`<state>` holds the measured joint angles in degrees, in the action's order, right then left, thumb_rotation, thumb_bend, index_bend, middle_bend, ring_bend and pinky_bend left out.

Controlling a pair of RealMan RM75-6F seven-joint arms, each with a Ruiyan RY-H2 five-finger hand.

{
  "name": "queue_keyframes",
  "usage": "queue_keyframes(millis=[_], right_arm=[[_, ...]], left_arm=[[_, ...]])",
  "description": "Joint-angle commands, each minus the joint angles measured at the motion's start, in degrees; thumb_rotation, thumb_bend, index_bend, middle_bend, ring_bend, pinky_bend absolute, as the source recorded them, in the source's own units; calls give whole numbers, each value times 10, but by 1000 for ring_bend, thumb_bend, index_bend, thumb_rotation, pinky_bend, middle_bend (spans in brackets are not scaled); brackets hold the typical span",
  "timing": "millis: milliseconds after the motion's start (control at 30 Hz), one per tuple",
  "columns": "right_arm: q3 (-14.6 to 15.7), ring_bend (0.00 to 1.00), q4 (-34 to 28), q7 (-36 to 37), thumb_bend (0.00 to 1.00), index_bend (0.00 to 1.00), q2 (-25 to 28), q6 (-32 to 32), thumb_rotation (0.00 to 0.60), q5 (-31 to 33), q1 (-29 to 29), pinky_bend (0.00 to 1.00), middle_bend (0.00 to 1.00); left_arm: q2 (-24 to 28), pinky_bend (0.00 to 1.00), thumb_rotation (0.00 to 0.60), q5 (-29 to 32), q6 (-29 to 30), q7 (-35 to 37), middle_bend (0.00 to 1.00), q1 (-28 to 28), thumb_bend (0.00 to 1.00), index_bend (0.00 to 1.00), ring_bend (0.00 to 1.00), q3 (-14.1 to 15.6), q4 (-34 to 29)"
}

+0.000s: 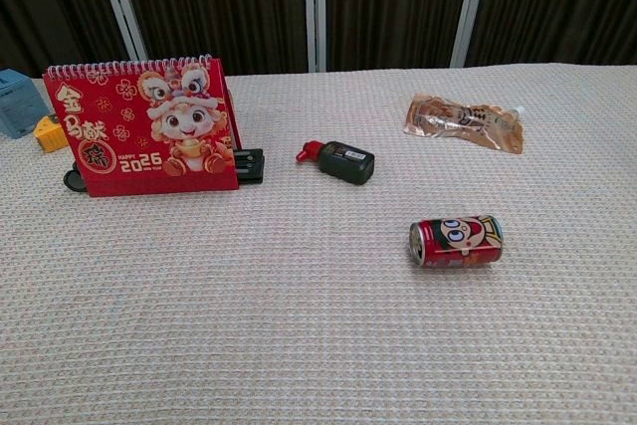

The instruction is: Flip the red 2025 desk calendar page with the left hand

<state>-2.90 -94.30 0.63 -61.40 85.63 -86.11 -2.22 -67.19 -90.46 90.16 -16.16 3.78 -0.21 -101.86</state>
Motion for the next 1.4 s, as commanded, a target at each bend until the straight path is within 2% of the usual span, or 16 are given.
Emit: queue_keyframes(millis=[33,400,433,467,533,600,633,700,733,867,1000,1167,1333,1400], right_arm=[[0,0,0,0,18,0,0,0,600,0,0,0,0],[1,0,-3,2,18,0,2,-2,600,-3,-1,0,0],[1,0,-4,2,18,0,2,-2,600,-3,-1,0,0],[0,0,-5,3,18,0,3,-2,600,-2,-1,0,0],[0,0,-6,5,18,0,4,-1,600,-1,0,0,0],[0,0,-7,6,18,0,5,0,600,-1,0,0,0],[0,0,-7,7,18,0,6,0,600,-1,1,0,0],[1,0,-8,9,18,0,8,0,600,-2,1,0,0],[1,0,-8,10,18,0,8,0,600,-2,1,0,0],[1,0,-12,16,18,0,12,3,600,-6,2,0,0],[1,0,-13,20,18,0,14,2,600,-6,2,0,0],[1,0,-14,27,17,0,18,3,600,-6,2,0,0],[-2,0,-15,40,18,0,24,8,600,-5,4,0,0],[-1,0,-16,44,18,0,26,8,600,-6,5,0,0]], left_arm=[[-1,0,600,2,-4,-1,0,1,204,0,0,-1,1],[1,2,600,30,-22,32,0,5,229,0,0,-12,-3],[-1,47,600,39,-25,39,4,6,249,0,34,-17,-4],[-7,105,600,58,-31,58,42,9,274,0,98,-27,-7],[-13,360,600,81,-45,86,299,14,407,0,407,-35,-11],[-17,505,600,100,-62,115,506,18,537,0,591,-41,-16],[-20,553,600,121,-77,140,566,22,603,0,646,-48,-20],[-26,601,600,177,-114,183,619,32,685,0,700,-66,-30],[-25,618,600,192,-127,193,631,35,710,0,716,-70,-34],[2,644,600,311,-255,294,638,70,757,0,727,-108,-70],[11,649,600,364,-318,334,639,94,776,0,728,-129,-66],[-4,649,600,410,-351,322,639,124,783,0,728,-138,-43],[-14,649,600,503,-425,356,639,164,783,0,728,-166,-30],[-19,649,600,544,-455,354,640,185,783,0,728,-167,-11]])
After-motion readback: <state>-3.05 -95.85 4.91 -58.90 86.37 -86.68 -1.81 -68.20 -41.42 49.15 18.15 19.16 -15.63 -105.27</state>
